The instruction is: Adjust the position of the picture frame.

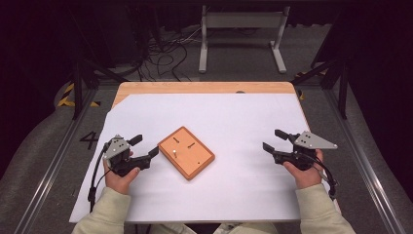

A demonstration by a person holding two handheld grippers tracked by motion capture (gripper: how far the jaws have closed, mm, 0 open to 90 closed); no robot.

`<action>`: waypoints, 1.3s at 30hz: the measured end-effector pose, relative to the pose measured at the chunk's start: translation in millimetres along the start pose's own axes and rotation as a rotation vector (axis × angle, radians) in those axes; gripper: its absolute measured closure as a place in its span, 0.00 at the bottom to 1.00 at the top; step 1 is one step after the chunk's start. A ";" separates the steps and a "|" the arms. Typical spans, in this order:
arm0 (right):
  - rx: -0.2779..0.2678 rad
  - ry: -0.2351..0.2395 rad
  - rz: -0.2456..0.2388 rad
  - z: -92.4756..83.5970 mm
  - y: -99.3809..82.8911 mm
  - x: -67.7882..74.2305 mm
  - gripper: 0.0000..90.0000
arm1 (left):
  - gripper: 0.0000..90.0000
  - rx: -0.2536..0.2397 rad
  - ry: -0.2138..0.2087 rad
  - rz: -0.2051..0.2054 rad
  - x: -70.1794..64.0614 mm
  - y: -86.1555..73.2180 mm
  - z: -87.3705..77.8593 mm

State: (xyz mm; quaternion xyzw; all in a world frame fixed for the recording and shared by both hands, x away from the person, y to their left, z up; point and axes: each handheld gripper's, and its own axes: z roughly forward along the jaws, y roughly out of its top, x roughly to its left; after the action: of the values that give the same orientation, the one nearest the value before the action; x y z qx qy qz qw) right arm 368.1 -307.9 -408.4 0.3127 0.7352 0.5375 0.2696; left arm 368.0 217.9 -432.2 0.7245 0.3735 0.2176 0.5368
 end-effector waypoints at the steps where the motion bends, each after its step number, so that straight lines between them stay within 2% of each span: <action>1: 0.000 0.000 0.000 0.1 -0.1 0.0 0.35 | 0.23 0.000 0.000 0.000 0.0 0.0 0.1; 7: 0.001 0.010 0.011 0.6 -0.5 -0.3 0.35 | 0.24 0.014 0.021 0.012 0.6 1.0 1.4; 9: 0.002 0.009 0.013 0.4 -0.7 -0.5 0.35 | 0.26 0.027 0.047 0.018 1.4 3.6 2.4; 11: 0.005 0.009 0.013 0.1 -0.9 -0.6 0.35 | 0.27 0.031 0.057 0.018 3.5 7.8 2.2; 15: 0.011 0.009 0.013 0.1 -1.9 -1.0 0.35 | 0.29 0.034 0.062 0.003 7.2 15.3 3.6; 20: 0.013 0.008 0.019 -1.1 -3.0 -1.3 0.35 | 0.36 0.054 0.054 -0.017 12.8 24.9 8.2; 26: 0.021 0.001 0.023 -3.6 -4.7 -1.5 0.35 | 0.44 0.072 0.067 -0.026 15.9 34.3 14.4; 36: 0.019 -0.007 0.031 -9.6 -6.9 -2.9 0.35 | 0.46 0.082 0.078 -0.047 25.4 43.2 33.9; 38: 0.021 -0.011 0.034 -10.8 -7.3 -3.0 0.36 | 0.51 0.095 0.074 -0.058 28.8 41.1 38.7; 39: 0.019 -0.009 0.034 -11.4 -7.6 -3.1 0.37 | 0.57 0.104 0.072 -0.059 29.9 40.3 40.1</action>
State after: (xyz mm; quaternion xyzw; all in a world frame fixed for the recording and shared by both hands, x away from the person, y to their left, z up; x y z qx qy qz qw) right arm 360.5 -319.1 -412.3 0.3303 0.7336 0.5336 0.2608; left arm 427.8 210.6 -410.1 0.7318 0.4245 0.2078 0.4910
